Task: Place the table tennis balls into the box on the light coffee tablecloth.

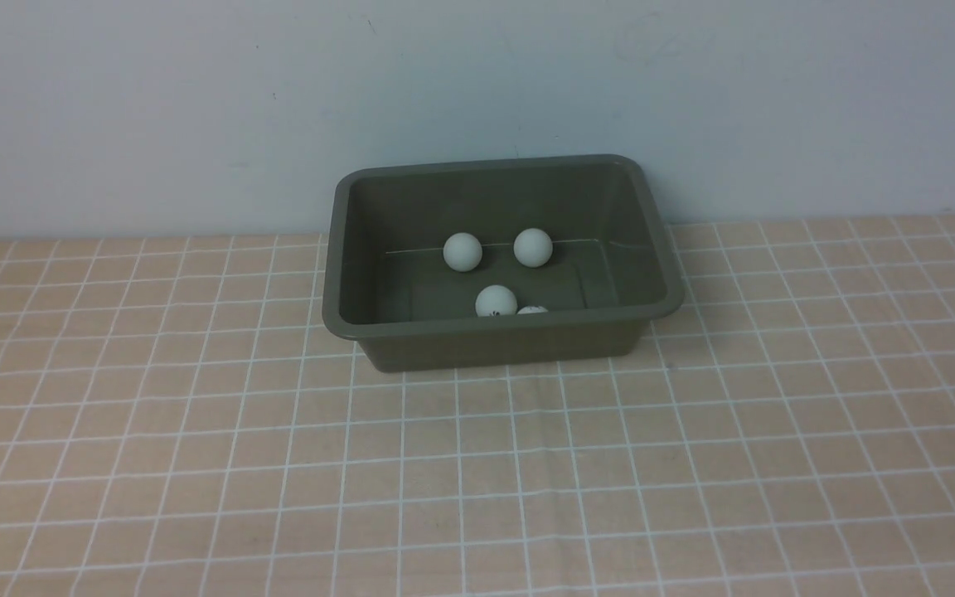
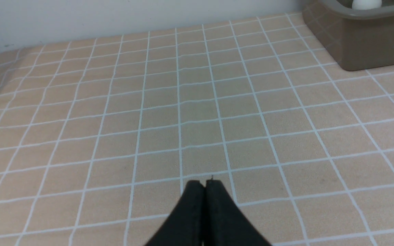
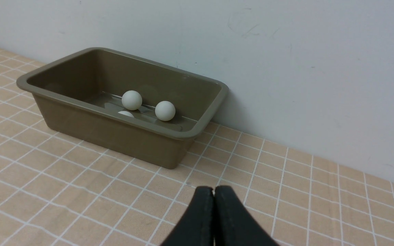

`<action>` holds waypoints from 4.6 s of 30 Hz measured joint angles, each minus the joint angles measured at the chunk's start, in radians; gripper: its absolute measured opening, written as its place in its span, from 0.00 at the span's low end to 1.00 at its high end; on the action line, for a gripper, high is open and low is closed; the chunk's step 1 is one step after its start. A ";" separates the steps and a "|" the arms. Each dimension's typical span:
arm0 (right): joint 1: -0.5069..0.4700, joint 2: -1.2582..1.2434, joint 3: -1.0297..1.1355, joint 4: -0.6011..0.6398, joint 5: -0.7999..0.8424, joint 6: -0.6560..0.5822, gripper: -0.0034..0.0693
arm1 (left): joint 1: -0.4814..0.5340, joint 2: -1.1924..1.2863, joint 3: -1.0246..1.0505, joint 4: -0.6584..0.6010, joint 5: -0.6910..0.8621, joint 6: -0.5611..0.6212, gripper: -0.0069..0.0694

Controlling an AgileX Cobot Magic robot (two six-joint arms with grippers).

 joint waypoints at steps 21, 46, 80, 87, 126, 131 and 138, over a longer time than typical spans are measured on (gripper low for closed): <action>0.000 0.000 0.000 0.000 0.000 0.000 0.03 | 0.000 0.000 -0.001 0.051 0.002 -0.048 0.00; -0.389 -0.036 0.000 -0.146 -0.023 0.079 0.03 | 0.000 0.000 -0.001 0.054 0.002 -0.048 0.00; -0.258 -0.180 0.220 -0.025 0.058 0.318 0.03 | 0.000 0.000 -0.001 0.055 0.003 -0.048 0.00; -0.258 -0.180 0.289 -0.022 0.011 0.314 0.03 | 0.000 0.000 -0.001 0.055 0.003 -0.048 0.00; -0.345 -0.180 0.298 0.233 -0.043 -0.076 0.03 | 0.000 0.000 -0.001 0.056 0.003 -0.048 0.00; -0.345 -0.180 0.298 0.232 -0.044 -0.076 0.03 | 0.000 0.000 -0.001 0.056 0.003 -0.048 0.00; -0.346 -0.180 0.298 0.232 -0.044 -0.076 0.03 | 0.000 0.000 -0.001 0.056 0.003 -0.048 0.00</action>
